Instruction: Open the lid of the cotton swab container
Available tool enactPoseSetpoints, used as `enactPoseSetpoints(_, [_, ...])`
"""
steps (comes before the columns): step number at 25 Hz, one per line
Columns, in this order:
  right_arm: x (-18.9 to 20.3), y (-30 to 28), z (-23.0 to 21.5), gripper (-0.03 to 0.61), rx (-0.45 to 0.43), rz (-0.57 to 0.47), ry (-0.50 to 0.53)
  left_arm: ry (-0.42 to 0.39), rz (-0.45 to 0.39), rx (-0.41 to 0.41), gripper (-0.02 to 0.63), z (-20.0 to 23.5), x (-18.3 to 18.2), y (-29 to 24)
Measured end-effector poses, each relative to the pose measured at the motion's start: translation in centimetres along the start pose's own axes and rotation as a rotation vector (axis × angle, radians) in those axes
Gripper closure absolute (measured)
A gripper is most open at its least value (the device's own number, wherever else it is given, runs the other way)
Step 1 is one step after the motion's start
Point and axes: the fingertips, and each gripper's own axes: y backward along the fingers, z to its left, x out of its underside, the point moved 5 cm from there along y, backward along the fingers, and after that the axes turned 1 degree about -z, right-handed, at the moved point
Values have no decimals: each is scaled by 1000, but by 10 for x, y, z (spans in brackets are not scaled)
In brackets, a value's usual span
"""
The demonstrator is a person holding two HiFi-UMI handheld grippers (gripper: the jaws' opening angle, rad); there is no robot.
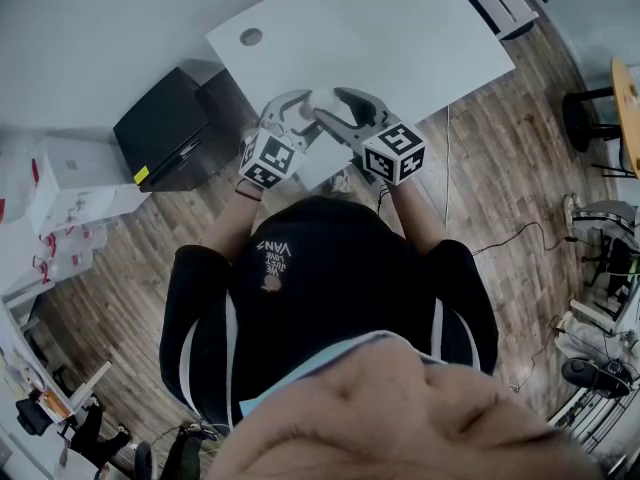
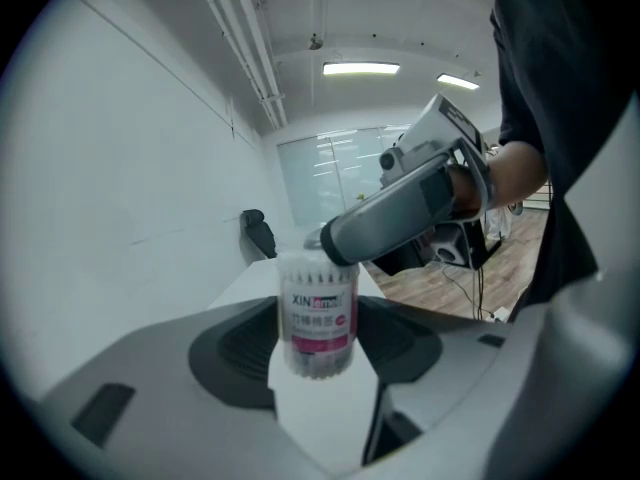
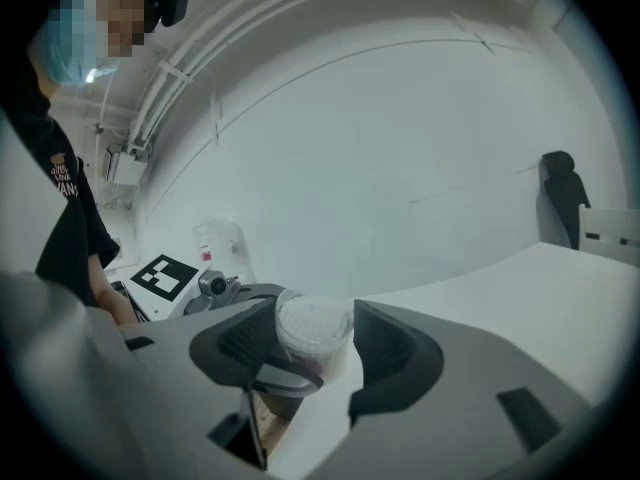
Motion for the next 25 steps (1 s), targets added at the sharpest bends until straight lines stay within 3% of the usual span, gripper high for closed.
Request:
enactPoseSetpoints(4, [-3, -1, -1, 327, -28, -39, -85, 4, -55, 18, 362, 3, -2, 3])
enactPoseSetpoints(11, [-12, 2, 1, 327, 8, -43, 19, 30, -81, 23, 362, 4, -6, 4])
enactPoseSetpoints(25, [-20, 21, -39, 327, 142, -105, 6, 63, -69, 26, 362, 1, 7, -1])
